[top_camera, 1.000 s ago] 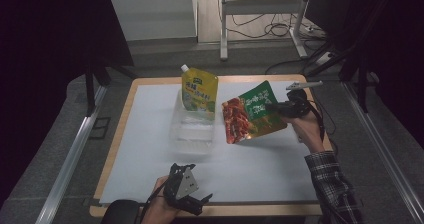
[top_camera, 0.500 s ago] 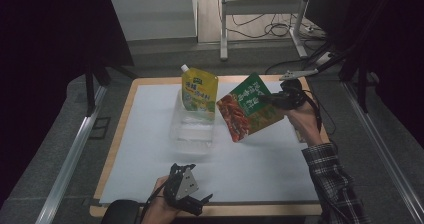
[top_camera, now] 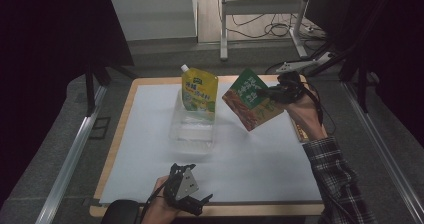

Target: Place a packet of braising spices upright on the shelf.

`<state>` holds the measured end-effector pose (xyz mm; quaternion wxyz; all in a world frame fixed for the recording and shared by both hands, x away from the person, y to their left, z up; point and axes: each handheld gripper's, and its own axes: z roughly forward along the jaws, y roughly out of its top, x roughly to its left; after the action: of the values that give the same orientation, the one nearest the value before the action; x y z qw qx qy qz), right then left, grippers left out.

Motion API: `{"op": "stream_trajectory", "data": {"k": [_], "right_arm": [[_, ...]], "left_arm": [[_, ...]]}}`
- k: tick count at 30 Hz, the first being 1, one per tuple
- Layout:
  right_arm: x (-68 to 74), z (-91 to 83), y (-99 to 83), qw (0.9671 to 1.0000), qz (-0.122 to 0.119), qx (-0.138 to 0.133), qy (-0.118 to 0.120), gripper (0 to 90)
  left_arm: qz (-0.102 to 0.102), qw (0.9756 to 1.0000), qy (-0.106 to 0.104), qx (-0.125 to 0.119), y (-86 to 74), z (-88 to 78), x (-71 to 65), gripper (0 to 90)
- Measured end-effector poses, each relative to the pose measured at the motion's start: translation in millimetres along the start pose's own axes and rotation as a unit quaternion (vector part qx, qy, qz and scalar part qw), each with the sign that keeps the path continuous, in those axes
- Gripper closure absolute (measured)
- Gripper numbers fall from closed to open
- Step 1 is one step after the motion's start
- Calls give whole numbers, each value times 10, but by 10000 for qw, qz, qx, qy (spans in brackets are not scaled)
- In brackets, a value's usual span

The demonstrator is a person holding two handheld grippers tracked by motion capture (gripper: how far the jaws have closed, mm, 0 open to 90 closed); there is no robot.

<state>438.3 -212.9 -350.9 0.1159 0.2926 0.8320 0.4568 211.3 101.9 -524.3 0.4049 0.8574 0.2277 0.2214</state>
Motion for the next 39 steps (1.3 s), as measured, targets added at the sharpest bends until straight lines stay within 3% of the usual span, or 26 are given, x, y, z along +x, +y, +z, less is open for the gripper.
{"op": "stream_trajectory", "data": {"k": [8,19,29,39], "right_arm": [[41,-119,94,9999,-30,8,155,893],[227,-157,256,9985,-239,136,482,893],[332,-205,311,9975,-338,207,579,893],[398,-75,415,9959,-376,194,793,893]], "left_arm": [[-22,10000,21,-43,3,-8,4,0],[-175,9995,139,-223,3,-66,55,0],[-190,9994,128,-254,6,-64,47,0],[-167,9994,124,-267,8,-72,48,0]]}}
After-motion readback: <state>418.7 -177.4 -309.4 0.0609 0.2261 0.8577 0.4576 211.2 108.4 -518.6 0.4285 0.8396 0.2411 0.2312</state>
